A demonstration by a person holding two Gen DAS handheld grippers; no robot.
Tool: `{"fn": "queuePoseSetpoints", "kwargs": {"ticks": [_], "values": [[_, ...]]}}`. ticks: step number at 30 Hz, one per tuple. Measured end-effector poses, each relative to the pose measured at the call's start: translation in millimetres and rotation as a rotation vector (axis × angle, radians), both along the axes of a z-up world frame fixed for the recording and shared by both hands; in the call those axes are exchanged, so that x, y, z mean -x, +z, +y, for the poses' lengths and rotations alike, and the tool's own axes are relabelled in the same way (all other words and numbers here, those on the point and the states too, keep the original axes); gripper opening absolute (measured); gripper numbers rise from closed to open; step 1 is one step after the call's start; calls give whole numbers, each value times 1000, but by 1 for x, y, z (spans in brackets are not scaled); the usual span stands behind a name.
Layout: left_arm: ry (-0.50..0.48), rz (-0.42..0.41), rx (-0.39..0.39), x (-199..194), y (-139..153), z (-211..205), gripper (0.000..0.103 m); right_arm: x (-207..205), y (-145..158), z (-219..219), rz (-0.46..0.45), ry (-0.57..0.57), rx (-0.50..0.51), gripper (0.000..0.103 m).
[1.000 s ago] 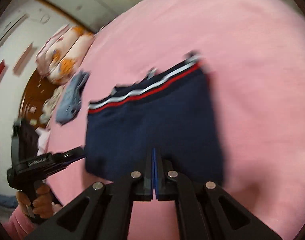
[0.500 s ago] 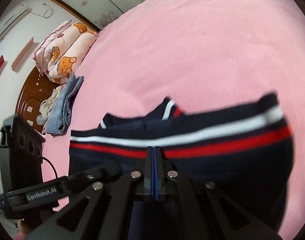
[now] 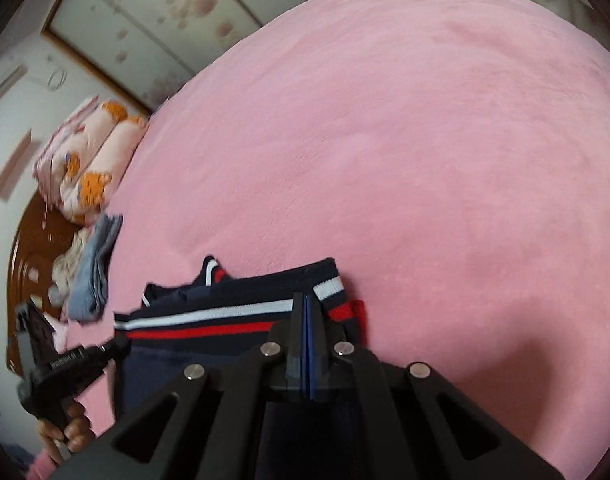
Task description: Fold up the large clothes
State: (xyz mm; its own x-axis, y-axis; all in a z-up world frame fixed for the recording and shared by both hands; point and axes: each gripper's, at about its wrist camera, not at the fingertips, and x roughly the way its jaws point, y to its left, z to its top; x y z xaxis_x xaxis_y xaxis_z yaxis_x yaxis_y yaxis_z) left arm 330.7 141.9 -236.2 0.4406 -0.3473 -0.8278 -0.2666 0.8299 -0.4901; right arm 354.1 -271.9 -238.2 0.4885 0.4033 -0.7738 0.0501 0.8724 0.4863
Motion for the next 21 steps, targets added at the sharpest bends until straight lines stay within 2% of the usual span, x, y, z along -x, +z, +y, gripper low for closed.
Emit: {"fn": "queuePoseSetpoints", "kwargs": {"ticks": [3, 5, 8, 10, 11, 13, 14, 15, 17, 21], "values": [[-7, 11, -63, 2, 10, -6, 6, 4, 19, 7, -28, -7, -4, 0], [5, 26, -72, 6, 14, -5, 7, 6, 34, 19, -51, 7, -8, 0], [28, 35, -97, 17, 23, -6, 11, 13, 46, 41, -52, 58, -46, 0], [44, 35, -120, 30, 29, 2, 13, 19, 48, 63, -51, 112, -34, 0], [55, 42, -134, 36, 33, 4, 17, 24, 46, 73, -47, 139, -15, 0], [77, 63, -159, 47, 35, 8, 31, 31, 39, 96, -15, 203, 27, 0], [91, 69, -173, 55, 36, 10, 41, 35, 35, 106, 2, 225, 38, 0], [98, 67, -175, 61, 36, 11, 46, 39, 31, 113, 15, 241, 37, 0], [111, 54, -176, 76, 40, 13, 47, 46, 24, 121, 43, 250, 42, 0], [149, 80, -173, 101, 42, 20, 56, 58, 6, 135, 124, 244, 75, 0]]}}
